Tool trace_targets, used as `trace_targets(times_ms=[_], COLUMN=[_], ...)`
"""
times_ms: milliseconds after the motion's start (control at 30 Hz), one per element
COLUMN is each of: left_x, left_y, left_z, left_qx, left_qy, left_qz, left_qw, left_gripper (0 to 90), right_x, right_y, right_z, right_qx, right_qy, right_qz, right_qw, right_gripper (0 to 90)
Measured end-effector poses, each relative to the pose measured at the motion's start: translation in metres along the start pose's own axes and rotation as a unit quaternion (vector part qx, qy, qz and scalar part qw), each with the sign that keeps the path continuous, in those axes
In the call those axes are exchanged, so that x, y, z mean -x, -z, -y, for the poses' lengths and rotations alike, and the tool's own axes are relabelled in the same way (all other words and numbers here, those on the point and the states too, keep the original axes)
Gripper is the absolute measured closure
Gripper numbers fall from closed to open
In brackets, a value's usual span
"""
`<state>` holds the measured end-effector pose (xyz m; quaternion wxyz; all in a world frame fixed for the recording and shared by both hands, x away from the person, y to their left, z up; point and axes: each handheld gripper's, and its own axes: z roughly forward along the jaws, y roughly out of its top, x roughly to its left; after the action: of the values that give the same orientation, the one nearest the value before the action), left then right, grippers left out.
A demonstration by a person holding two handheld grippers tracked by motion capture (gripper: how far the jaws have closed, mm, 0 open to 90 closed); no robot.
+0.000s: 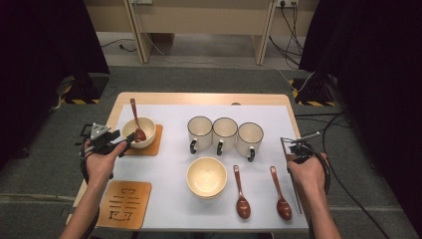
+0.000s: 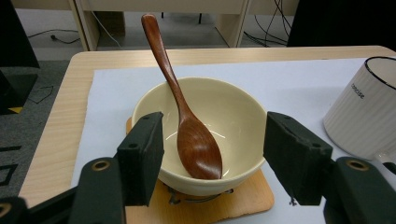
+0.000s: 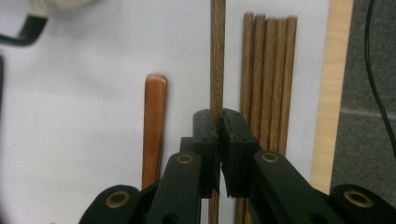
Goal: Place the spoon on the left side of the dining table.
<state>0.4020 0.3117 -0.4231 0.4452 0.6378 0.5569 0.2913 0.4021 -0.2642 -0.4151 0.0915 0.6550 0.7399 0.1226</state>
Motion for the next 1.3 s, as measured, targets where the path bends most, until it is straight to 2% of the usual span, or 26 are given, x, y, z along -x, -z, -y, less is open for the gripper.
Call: trace_targets(times_ms=[267, 733, 1033, 1133, 1300], left_x=[0.002, 0.003, 0.004, 0.004, 0.004], left_y=[-0.001, 0.000, 0.002, 0.003, 0.004], left_z=[0.000, 0.000, -0.002, -0.003, -0.004], left_qx=[0.000, -0.001, 0.004, 0.006, 0.007], left_qy=[0.001, 0.001, 0.000, 0.001, 0.004], left_qz=[0.003, 0.006, 0.010, 0.010, 0.013], left_qw=[1.0000, 1.0000, 0.9999, 0.9999, 0.9999], left_gripper=[37.3, 37.4, 37.3, 37.3, 37.3], right_x=[0.000, -0.004, -0.005, -0.006, -0.008], right_y=[0.008, 0.019, 0.024, 0.024, 0.028], right_z=[-0.005, -0.012, -0.017, -0.019, -0.025], right_qx=[0.041, 0.097, 0.144, 0.159, 0.185], right_qy=[-0.010, -0.003, -0.003, 0.007, 0.004], right_qz=[-0.004, -0.003, 0.004, 0.007, 0.009], right_qw=[0.9991, 0.9953, 0.9896, 0.9873, 0.9827], right_gripper=[85.3, 85.3, 85.3, 85.3, 85.3])
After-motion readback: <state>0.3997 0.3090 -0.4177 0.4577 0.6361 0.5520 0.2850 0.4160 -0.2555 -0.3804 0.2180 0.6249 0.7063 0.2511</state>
